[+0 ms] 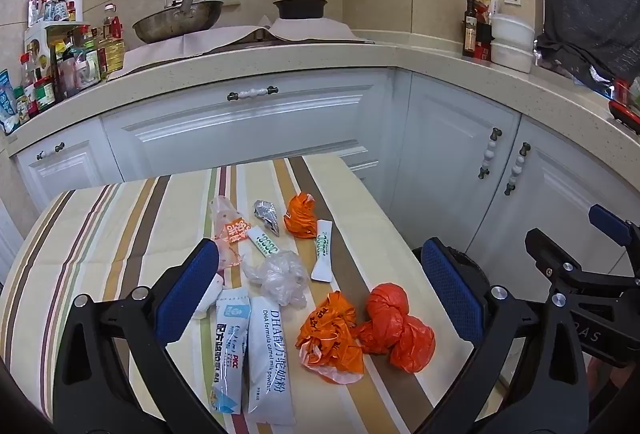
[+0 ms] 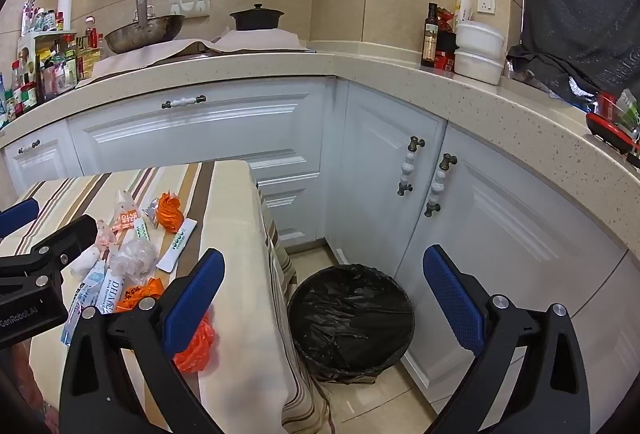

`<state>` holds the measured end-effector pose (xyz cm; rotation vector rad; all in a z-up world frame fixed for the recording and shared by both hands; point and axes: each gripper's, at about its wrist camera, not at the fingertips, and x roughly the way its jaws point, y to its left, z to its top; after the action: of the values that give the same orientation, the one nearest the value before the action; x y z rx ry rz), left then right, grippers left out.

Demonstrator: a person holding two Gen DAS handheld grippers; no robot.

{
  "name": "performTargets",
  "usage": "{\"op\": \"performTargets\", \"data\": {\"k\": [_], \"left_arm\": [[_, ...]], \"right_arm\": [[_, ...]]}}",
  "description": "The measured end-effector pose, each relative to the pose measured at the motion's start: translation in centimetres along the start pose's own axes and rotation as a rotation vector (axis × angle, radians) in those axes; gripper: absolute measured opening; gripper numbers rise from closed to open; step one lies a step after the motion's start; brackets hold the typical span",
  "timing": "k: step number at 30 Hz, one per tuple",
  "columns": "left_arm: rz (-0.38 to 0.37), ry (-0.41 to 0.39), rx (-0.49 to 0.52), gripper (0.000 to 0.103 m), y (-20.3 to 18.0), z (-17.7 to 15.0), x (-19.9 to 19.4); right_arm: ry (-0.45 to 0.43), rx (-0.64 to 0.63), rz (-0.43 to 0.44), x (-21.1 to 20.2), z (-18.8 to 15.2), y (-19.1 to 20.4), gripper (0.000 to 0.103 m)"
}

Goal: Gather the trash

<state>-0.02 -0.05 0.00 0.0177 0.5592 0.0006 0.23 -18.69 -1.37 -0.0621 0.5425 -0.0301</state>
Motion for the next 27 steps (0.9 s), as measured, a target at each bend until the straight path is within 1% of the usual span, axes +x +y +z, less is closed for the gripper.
{"op": "performTargets", "data": {"k": [27], "left_arm": [[0.007,0.010,-0.011,0.099,0.65,-0.23,0.40]], "right_arm": [[0.002,-0.001,0.001,0.17,0.20,-0.13,0.097]]}}
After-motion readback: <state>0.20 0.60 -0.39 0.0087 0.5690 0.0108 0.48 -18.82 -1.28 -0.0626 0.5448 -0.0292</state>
